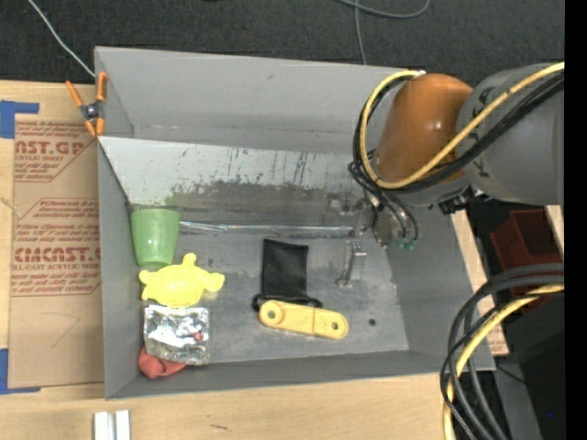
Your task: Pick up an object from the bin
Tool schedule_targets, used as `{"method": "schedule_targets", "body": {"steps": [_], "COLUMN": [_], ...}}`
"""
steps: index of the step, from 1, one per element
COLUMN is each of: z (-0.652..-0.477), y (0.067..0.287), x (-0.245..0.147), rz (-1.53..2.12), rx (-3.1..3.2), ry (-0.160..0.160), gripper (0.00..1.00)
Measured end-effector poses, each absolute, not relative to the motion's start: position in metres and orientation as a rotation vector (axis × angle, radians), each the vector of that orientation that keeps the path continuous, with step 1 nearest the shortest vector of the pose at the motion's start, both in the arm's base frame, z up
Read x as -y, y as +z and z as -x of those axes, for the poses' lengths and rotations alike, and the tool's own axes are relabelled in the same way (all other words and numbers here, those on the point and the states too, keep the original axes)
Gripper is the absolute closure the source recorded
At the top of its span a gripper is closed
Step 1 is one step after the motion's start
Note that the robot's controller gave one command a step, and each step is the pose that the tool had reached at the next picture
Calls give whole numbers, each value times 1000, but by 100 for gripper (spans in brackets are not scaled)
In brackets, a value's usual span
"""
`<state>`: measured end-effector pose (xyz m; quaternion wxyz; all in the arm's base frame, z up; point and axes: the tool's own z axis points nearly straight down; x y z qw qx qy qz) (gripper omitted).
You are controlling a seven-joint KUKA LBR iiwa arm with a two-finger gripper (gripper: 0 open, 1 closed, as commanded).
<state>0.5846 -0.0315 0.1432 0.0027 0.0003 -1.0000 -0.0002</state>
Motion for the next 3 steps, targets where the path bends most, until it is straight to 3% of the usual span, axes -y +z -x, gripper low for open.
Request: {"method": "schedule_targets", "body": {"steps": [1,2,3], "z": [-586,-548,-580], "y": [148,67,70], "x": [32,4,-22], "rz": [-1,-8,142], "rx": [3144,3132,3140], "ry": [1,-3,-1], "gripper": [0,0,0]}}
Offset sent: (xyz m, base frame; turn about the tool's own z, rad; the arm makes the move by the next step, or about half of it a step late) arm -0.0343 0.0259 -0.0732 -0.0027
